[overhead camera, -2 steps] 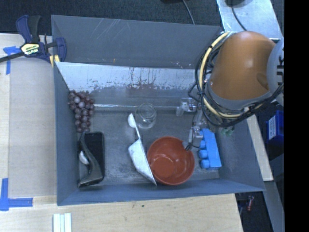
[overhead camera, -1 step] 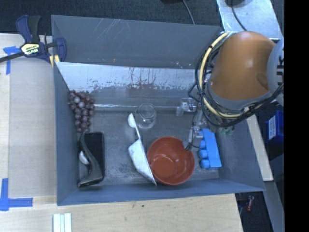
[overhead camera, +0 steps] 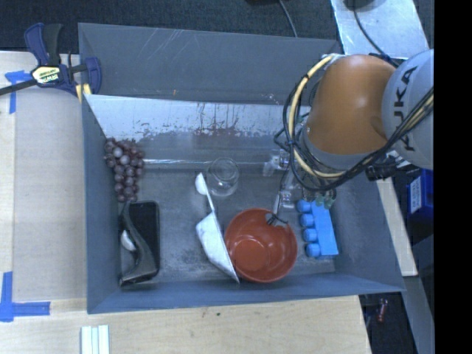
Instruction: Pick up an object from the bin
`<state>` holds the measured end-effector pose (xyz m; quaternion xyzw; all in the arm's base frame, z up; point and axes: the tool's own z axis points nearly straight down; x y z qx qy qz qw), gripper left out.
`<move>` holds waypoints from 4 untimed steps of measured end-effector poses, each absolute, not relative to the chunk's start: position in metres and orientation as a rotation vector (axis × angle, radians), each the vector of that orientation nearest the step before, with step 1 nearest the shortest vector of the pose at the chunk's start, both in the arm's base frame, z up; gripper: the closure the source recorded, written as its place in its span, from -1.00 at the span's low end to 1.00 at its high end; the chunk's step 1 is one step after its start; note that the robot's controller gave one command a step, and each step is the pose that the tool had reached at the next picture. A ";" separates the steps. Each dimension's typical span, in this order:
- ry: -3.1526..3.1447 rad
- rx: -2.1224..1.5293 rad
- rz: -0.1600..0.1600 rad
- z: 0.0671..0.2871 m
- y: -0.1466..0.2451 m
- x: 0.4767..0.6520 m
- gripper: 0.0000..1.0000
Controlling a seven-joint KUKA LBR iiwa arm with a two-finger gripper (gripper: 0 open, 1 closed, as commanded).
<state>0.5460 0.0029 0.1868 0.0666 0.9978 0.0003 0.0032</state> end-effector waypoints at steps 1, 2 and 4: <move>3.079 0.596 0.001 0.162 -0.008 0.530 -1.00; 3.086 0.562 0.001 0.116 0.004 0.543 -1.00; 3.068 0.584 0.003 0.105 -0.013 0.541 -1.00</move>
Offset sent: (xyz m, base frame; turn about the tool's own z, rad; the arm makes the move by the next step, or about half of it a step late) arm -0.0031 0.0011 -0.0697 0.2306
